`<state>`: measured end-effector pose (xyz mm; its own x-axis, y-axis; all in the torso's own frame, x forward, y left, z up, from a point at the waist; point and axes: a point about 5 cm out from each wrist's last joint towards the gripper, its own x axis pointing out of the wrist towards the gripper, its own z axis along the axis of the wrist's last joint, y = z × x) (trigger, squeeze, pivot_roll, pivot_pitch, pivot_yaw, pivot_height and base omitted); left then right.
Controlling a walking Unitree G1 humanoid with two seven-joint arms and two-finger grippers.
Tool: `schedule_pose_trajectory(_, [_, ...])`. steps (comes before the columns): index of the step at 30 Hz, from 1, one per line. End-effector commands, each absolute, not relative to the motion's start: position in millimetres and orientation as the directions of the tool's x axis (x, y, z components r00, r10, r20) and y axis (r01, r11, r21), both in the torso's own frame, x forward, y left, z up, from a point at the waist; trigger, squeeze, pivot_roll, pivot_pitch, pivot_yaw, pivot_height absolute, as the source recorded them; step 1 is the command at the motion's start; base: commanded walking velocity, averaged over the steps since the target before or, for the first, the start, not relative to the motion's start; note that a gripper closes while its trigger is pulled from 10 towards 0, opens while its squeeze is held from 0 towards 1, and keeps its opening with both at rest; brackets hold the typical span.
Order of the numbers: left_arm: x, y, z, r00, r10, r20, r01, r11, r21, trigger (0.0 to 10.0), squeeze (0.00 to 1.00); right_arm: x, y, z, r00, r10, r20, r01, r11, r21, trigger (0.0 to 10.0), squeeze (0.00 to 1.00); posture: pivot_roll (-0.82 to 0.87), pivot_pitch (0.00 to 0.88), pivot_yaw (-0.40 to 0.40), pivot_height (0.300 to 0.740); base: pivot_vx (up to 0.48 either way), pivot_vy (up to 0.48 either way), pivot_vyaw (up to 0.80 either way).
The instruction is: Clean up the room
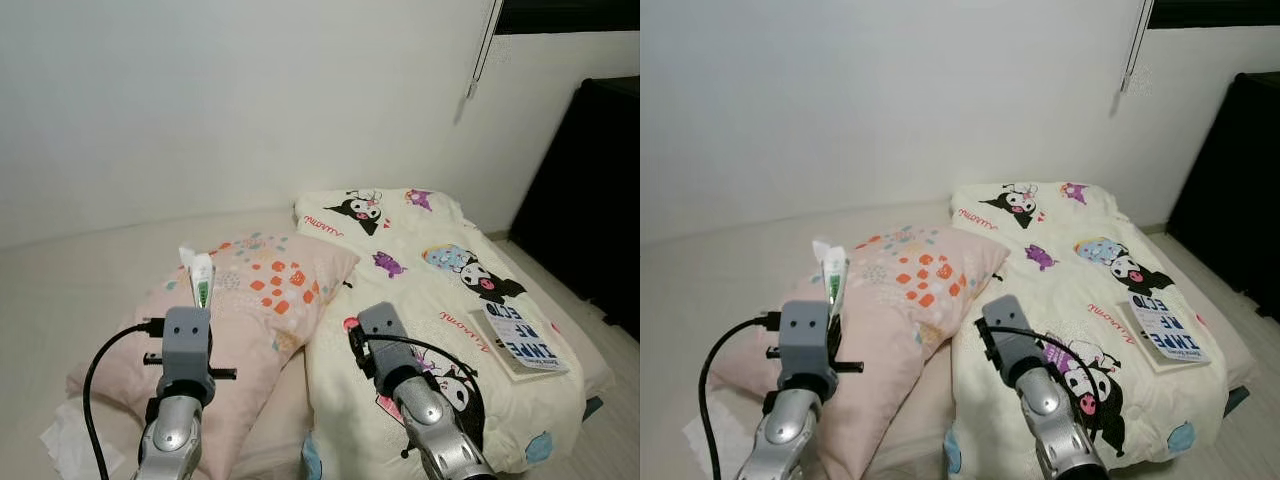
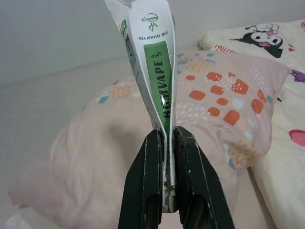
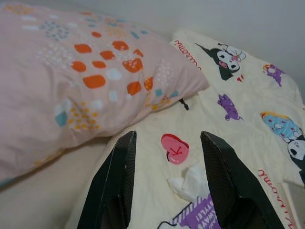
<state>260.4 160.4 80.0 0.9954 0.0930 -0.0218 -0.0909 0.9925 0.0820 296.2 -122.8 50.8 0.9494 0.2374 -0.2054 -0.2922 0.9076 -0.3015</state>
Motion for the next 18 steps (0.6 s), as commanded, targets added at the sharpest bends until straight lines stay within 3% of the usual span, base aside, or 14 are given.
schedule_pose_trajectory(1, [256, 162, 70, 0.995, 0.078, -0.058, -0.073, 0.994, 0.087, 10.0, 0.00, 295, -123, 47, 0.948, 0.235, -0.214, -0.295, 0.903, -0.313, 10.0, 0.00, 0.03, 0.035, -0.051, 0.734, 0.000, 0.000, 0.00])
schedule_pose_trajectory(18, [262, 150, 73, 1.000, -0.001, -0.030, 0.002, 0.999, 0.049, 10.0, 0.00, 289, -143, 30, 0.955, 0.136, -0.263, -0.200, 0.951, -0.235, 10.0, 0.00, 0.01, 0.036, -0.042, 0.734, 0.000, 0.000, 0.00])
